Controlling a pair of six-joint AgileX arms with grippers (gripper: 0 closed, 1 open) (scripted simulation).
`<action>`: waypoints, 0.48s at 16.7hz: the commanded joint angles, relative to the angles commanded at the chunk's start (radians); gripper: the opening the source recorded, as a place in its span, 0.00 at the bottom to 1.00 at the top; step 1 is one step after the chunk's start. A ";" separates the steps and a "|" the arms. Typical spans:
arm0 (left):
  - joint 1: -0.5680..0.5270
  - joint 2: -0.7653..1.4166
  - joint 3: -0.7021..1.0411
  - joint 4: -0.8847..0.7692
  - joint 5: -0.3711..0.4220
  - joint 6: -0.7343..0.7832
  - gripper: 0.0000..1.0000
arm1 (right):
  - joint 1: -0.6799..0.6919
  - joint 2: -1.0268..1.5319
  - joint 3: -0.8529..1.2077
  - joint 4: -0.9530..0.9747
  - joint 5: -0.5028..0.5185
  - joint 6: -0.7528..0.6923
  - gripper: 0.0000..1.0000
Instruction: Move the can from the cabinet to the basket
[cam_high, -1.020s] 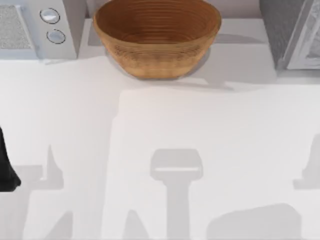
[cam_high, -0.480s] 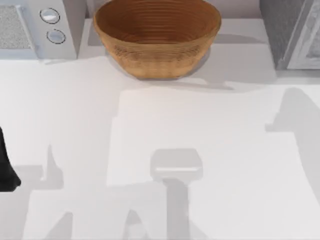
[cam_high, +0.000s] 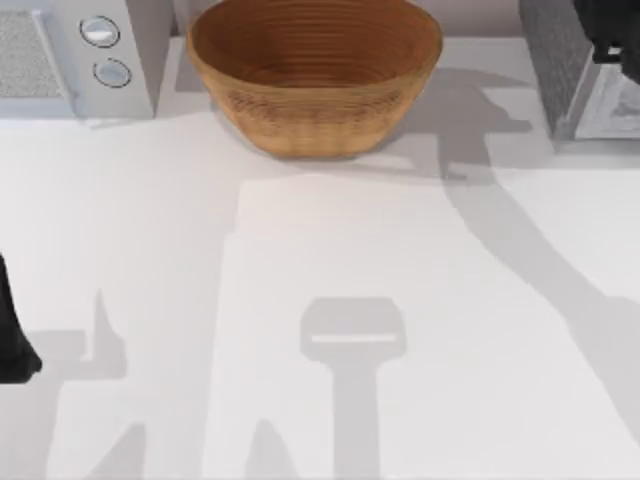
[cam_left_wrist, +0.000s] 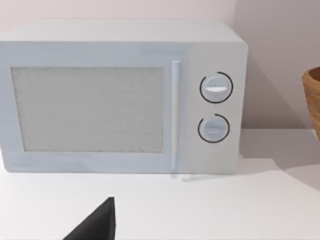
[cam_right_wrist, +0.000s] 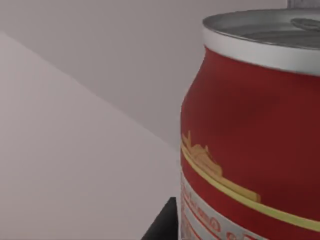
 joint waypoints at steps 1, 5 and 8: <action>0.000 0.000 0.000 0.000 0.000 0.000 1.00 | 0.030 0.107 0.081 0.020 0.031 0.001 0.00; 0.000 0.000 0.000 0.000 0.000 0.000 1.00 | 0.132 0.466 0.355 0.091 0.136 0.006 0.00; 0.000 0.000 0.000 0.000 0.000 0.000 1.00 | 0.184 0.638 0.491 0.129 0.188 0.009 0.00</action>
